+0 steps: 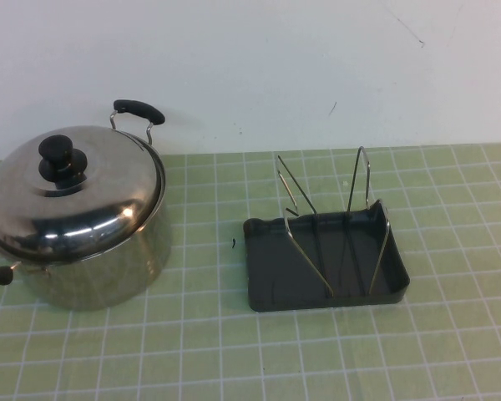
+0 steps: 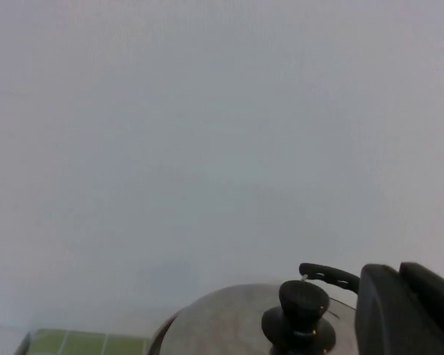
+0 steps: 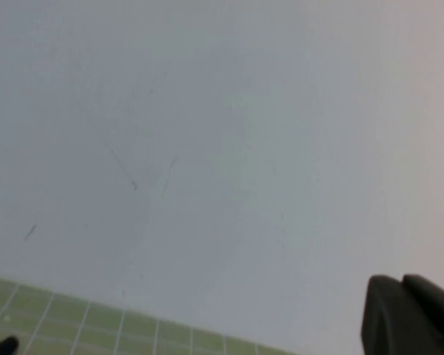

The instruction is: Put pot lid on rack

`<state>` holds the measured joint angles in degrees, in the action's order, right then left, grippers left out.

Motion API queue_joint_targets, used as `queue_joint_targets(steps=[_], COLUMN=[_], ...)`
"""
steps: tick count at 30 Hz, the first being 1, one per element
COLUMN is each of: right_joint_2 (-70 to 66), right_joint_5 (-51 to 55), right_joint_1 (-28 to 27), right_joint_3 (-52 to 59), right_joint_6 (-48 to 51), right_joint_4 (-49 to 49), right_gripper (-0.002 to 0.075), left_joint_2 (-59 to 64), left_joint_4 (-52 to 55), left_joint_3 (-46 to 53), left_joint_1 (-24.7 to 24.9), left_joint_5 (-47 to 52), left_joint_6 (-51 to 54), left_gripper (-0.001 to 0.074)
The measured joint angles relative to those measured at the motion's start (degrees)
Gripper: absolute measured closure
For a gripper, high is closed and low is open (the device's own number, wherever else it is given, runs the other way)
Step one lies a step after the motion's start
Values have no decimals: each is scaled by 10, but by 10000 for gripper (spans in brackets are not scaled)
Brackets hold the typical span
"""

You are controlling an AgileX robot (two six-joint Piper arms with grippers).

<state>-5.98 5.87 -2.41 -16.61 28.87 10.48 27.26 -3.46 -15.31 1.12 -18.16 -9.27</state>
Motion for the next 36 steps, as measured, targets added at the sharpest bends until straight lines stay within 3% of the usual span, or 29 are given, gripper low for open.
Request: queue_joint_targets(steps=[6, 9, 12, 17, 21, 31, 34, 36], right_joint_2=[-44, -46, -46, -46, -46, -46, -46, -46], right_joint_5=[72, 92, 110, 130, 131, 132, 132, 132], right_joint_1=[0, 0, 0, 0, 0, 0, 0, 0], right_joint_3=[-30, -30, -30, -31, -32, -32, -32, -32], right_joint_6=[3, 5, 6, 6, 6, 6, 6, 6], right_joint_4=[-4, -3, 6, 8, 9, 33, 42, 51], right_gripper=[727, 727, 727, 727, 727, 727, 727, 727], left_joint_2=[178, 249, 312, 409, 476, 598, 612, 616], left_joint_4=[38, 58, 67, 92, 118, 148, 155, 157], left_joint_3=[-66, -111, -149, -209, -254, -287, -287, -288], left_joint_1=[0, 0, 0, 0, 0, 0, 0, 0], left_joint_5=[-95, -110, -120, -121, -122, -119, -118, -118], left_joint_6=[-8, -21, -29, -32, -32, -32, -30, -30], left_gripper=[736, 695, 575, 237, 105, 81, 143, 251])
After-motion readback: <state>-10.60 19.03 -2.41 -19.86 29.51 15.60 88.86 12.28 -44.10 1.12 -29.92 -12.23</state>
